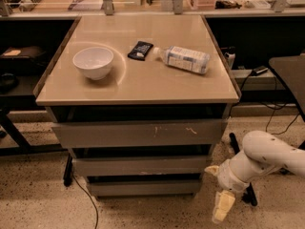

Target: Open bottom drawer

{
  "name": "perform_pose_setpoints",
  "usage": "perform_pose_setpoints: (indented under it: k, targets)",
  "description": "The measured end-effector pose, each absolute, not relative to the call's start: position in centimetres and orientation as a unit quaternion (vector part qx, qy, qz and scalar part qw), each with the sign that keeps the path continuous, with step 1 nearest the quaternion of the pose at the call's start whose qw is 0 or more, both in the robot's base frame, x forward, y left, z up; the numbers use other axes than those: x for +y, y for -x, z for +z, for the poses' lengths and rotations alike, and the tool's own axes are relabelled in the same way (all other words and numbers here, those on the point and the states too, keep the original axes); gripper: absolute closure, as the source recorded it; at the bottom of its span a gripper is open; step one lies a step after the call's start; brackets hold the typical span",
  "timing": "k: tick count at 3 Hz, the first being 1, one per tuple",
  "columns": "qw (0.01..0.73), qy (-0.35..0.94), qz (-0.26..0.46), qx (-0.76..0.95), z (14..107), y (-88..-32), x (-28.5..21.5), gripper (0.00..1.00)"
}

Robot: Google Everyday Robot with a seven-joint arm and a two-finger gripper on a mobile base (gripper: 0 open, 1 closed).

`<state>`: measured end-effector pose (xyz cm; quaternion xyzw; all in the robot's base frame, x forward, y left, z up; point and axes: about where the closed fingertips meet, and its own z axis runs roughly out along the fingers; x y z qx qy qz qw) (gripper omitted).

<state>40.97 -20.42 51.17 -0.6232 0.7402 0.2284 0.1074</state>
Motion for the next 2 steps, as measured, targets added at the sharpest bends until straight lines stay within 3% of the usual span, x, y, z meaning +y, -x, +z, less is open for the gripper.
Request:
perform_pose_setpoints:
  k: [1, 2]
  targets:
    - [0.167, 0.633, 0.232, 0.719, 47.45, -41.92, -18.56, 0.0]
    - [0.178, 0.635, 0.226, 0.717, 46.99, -42.47, -18.22, 0.0]
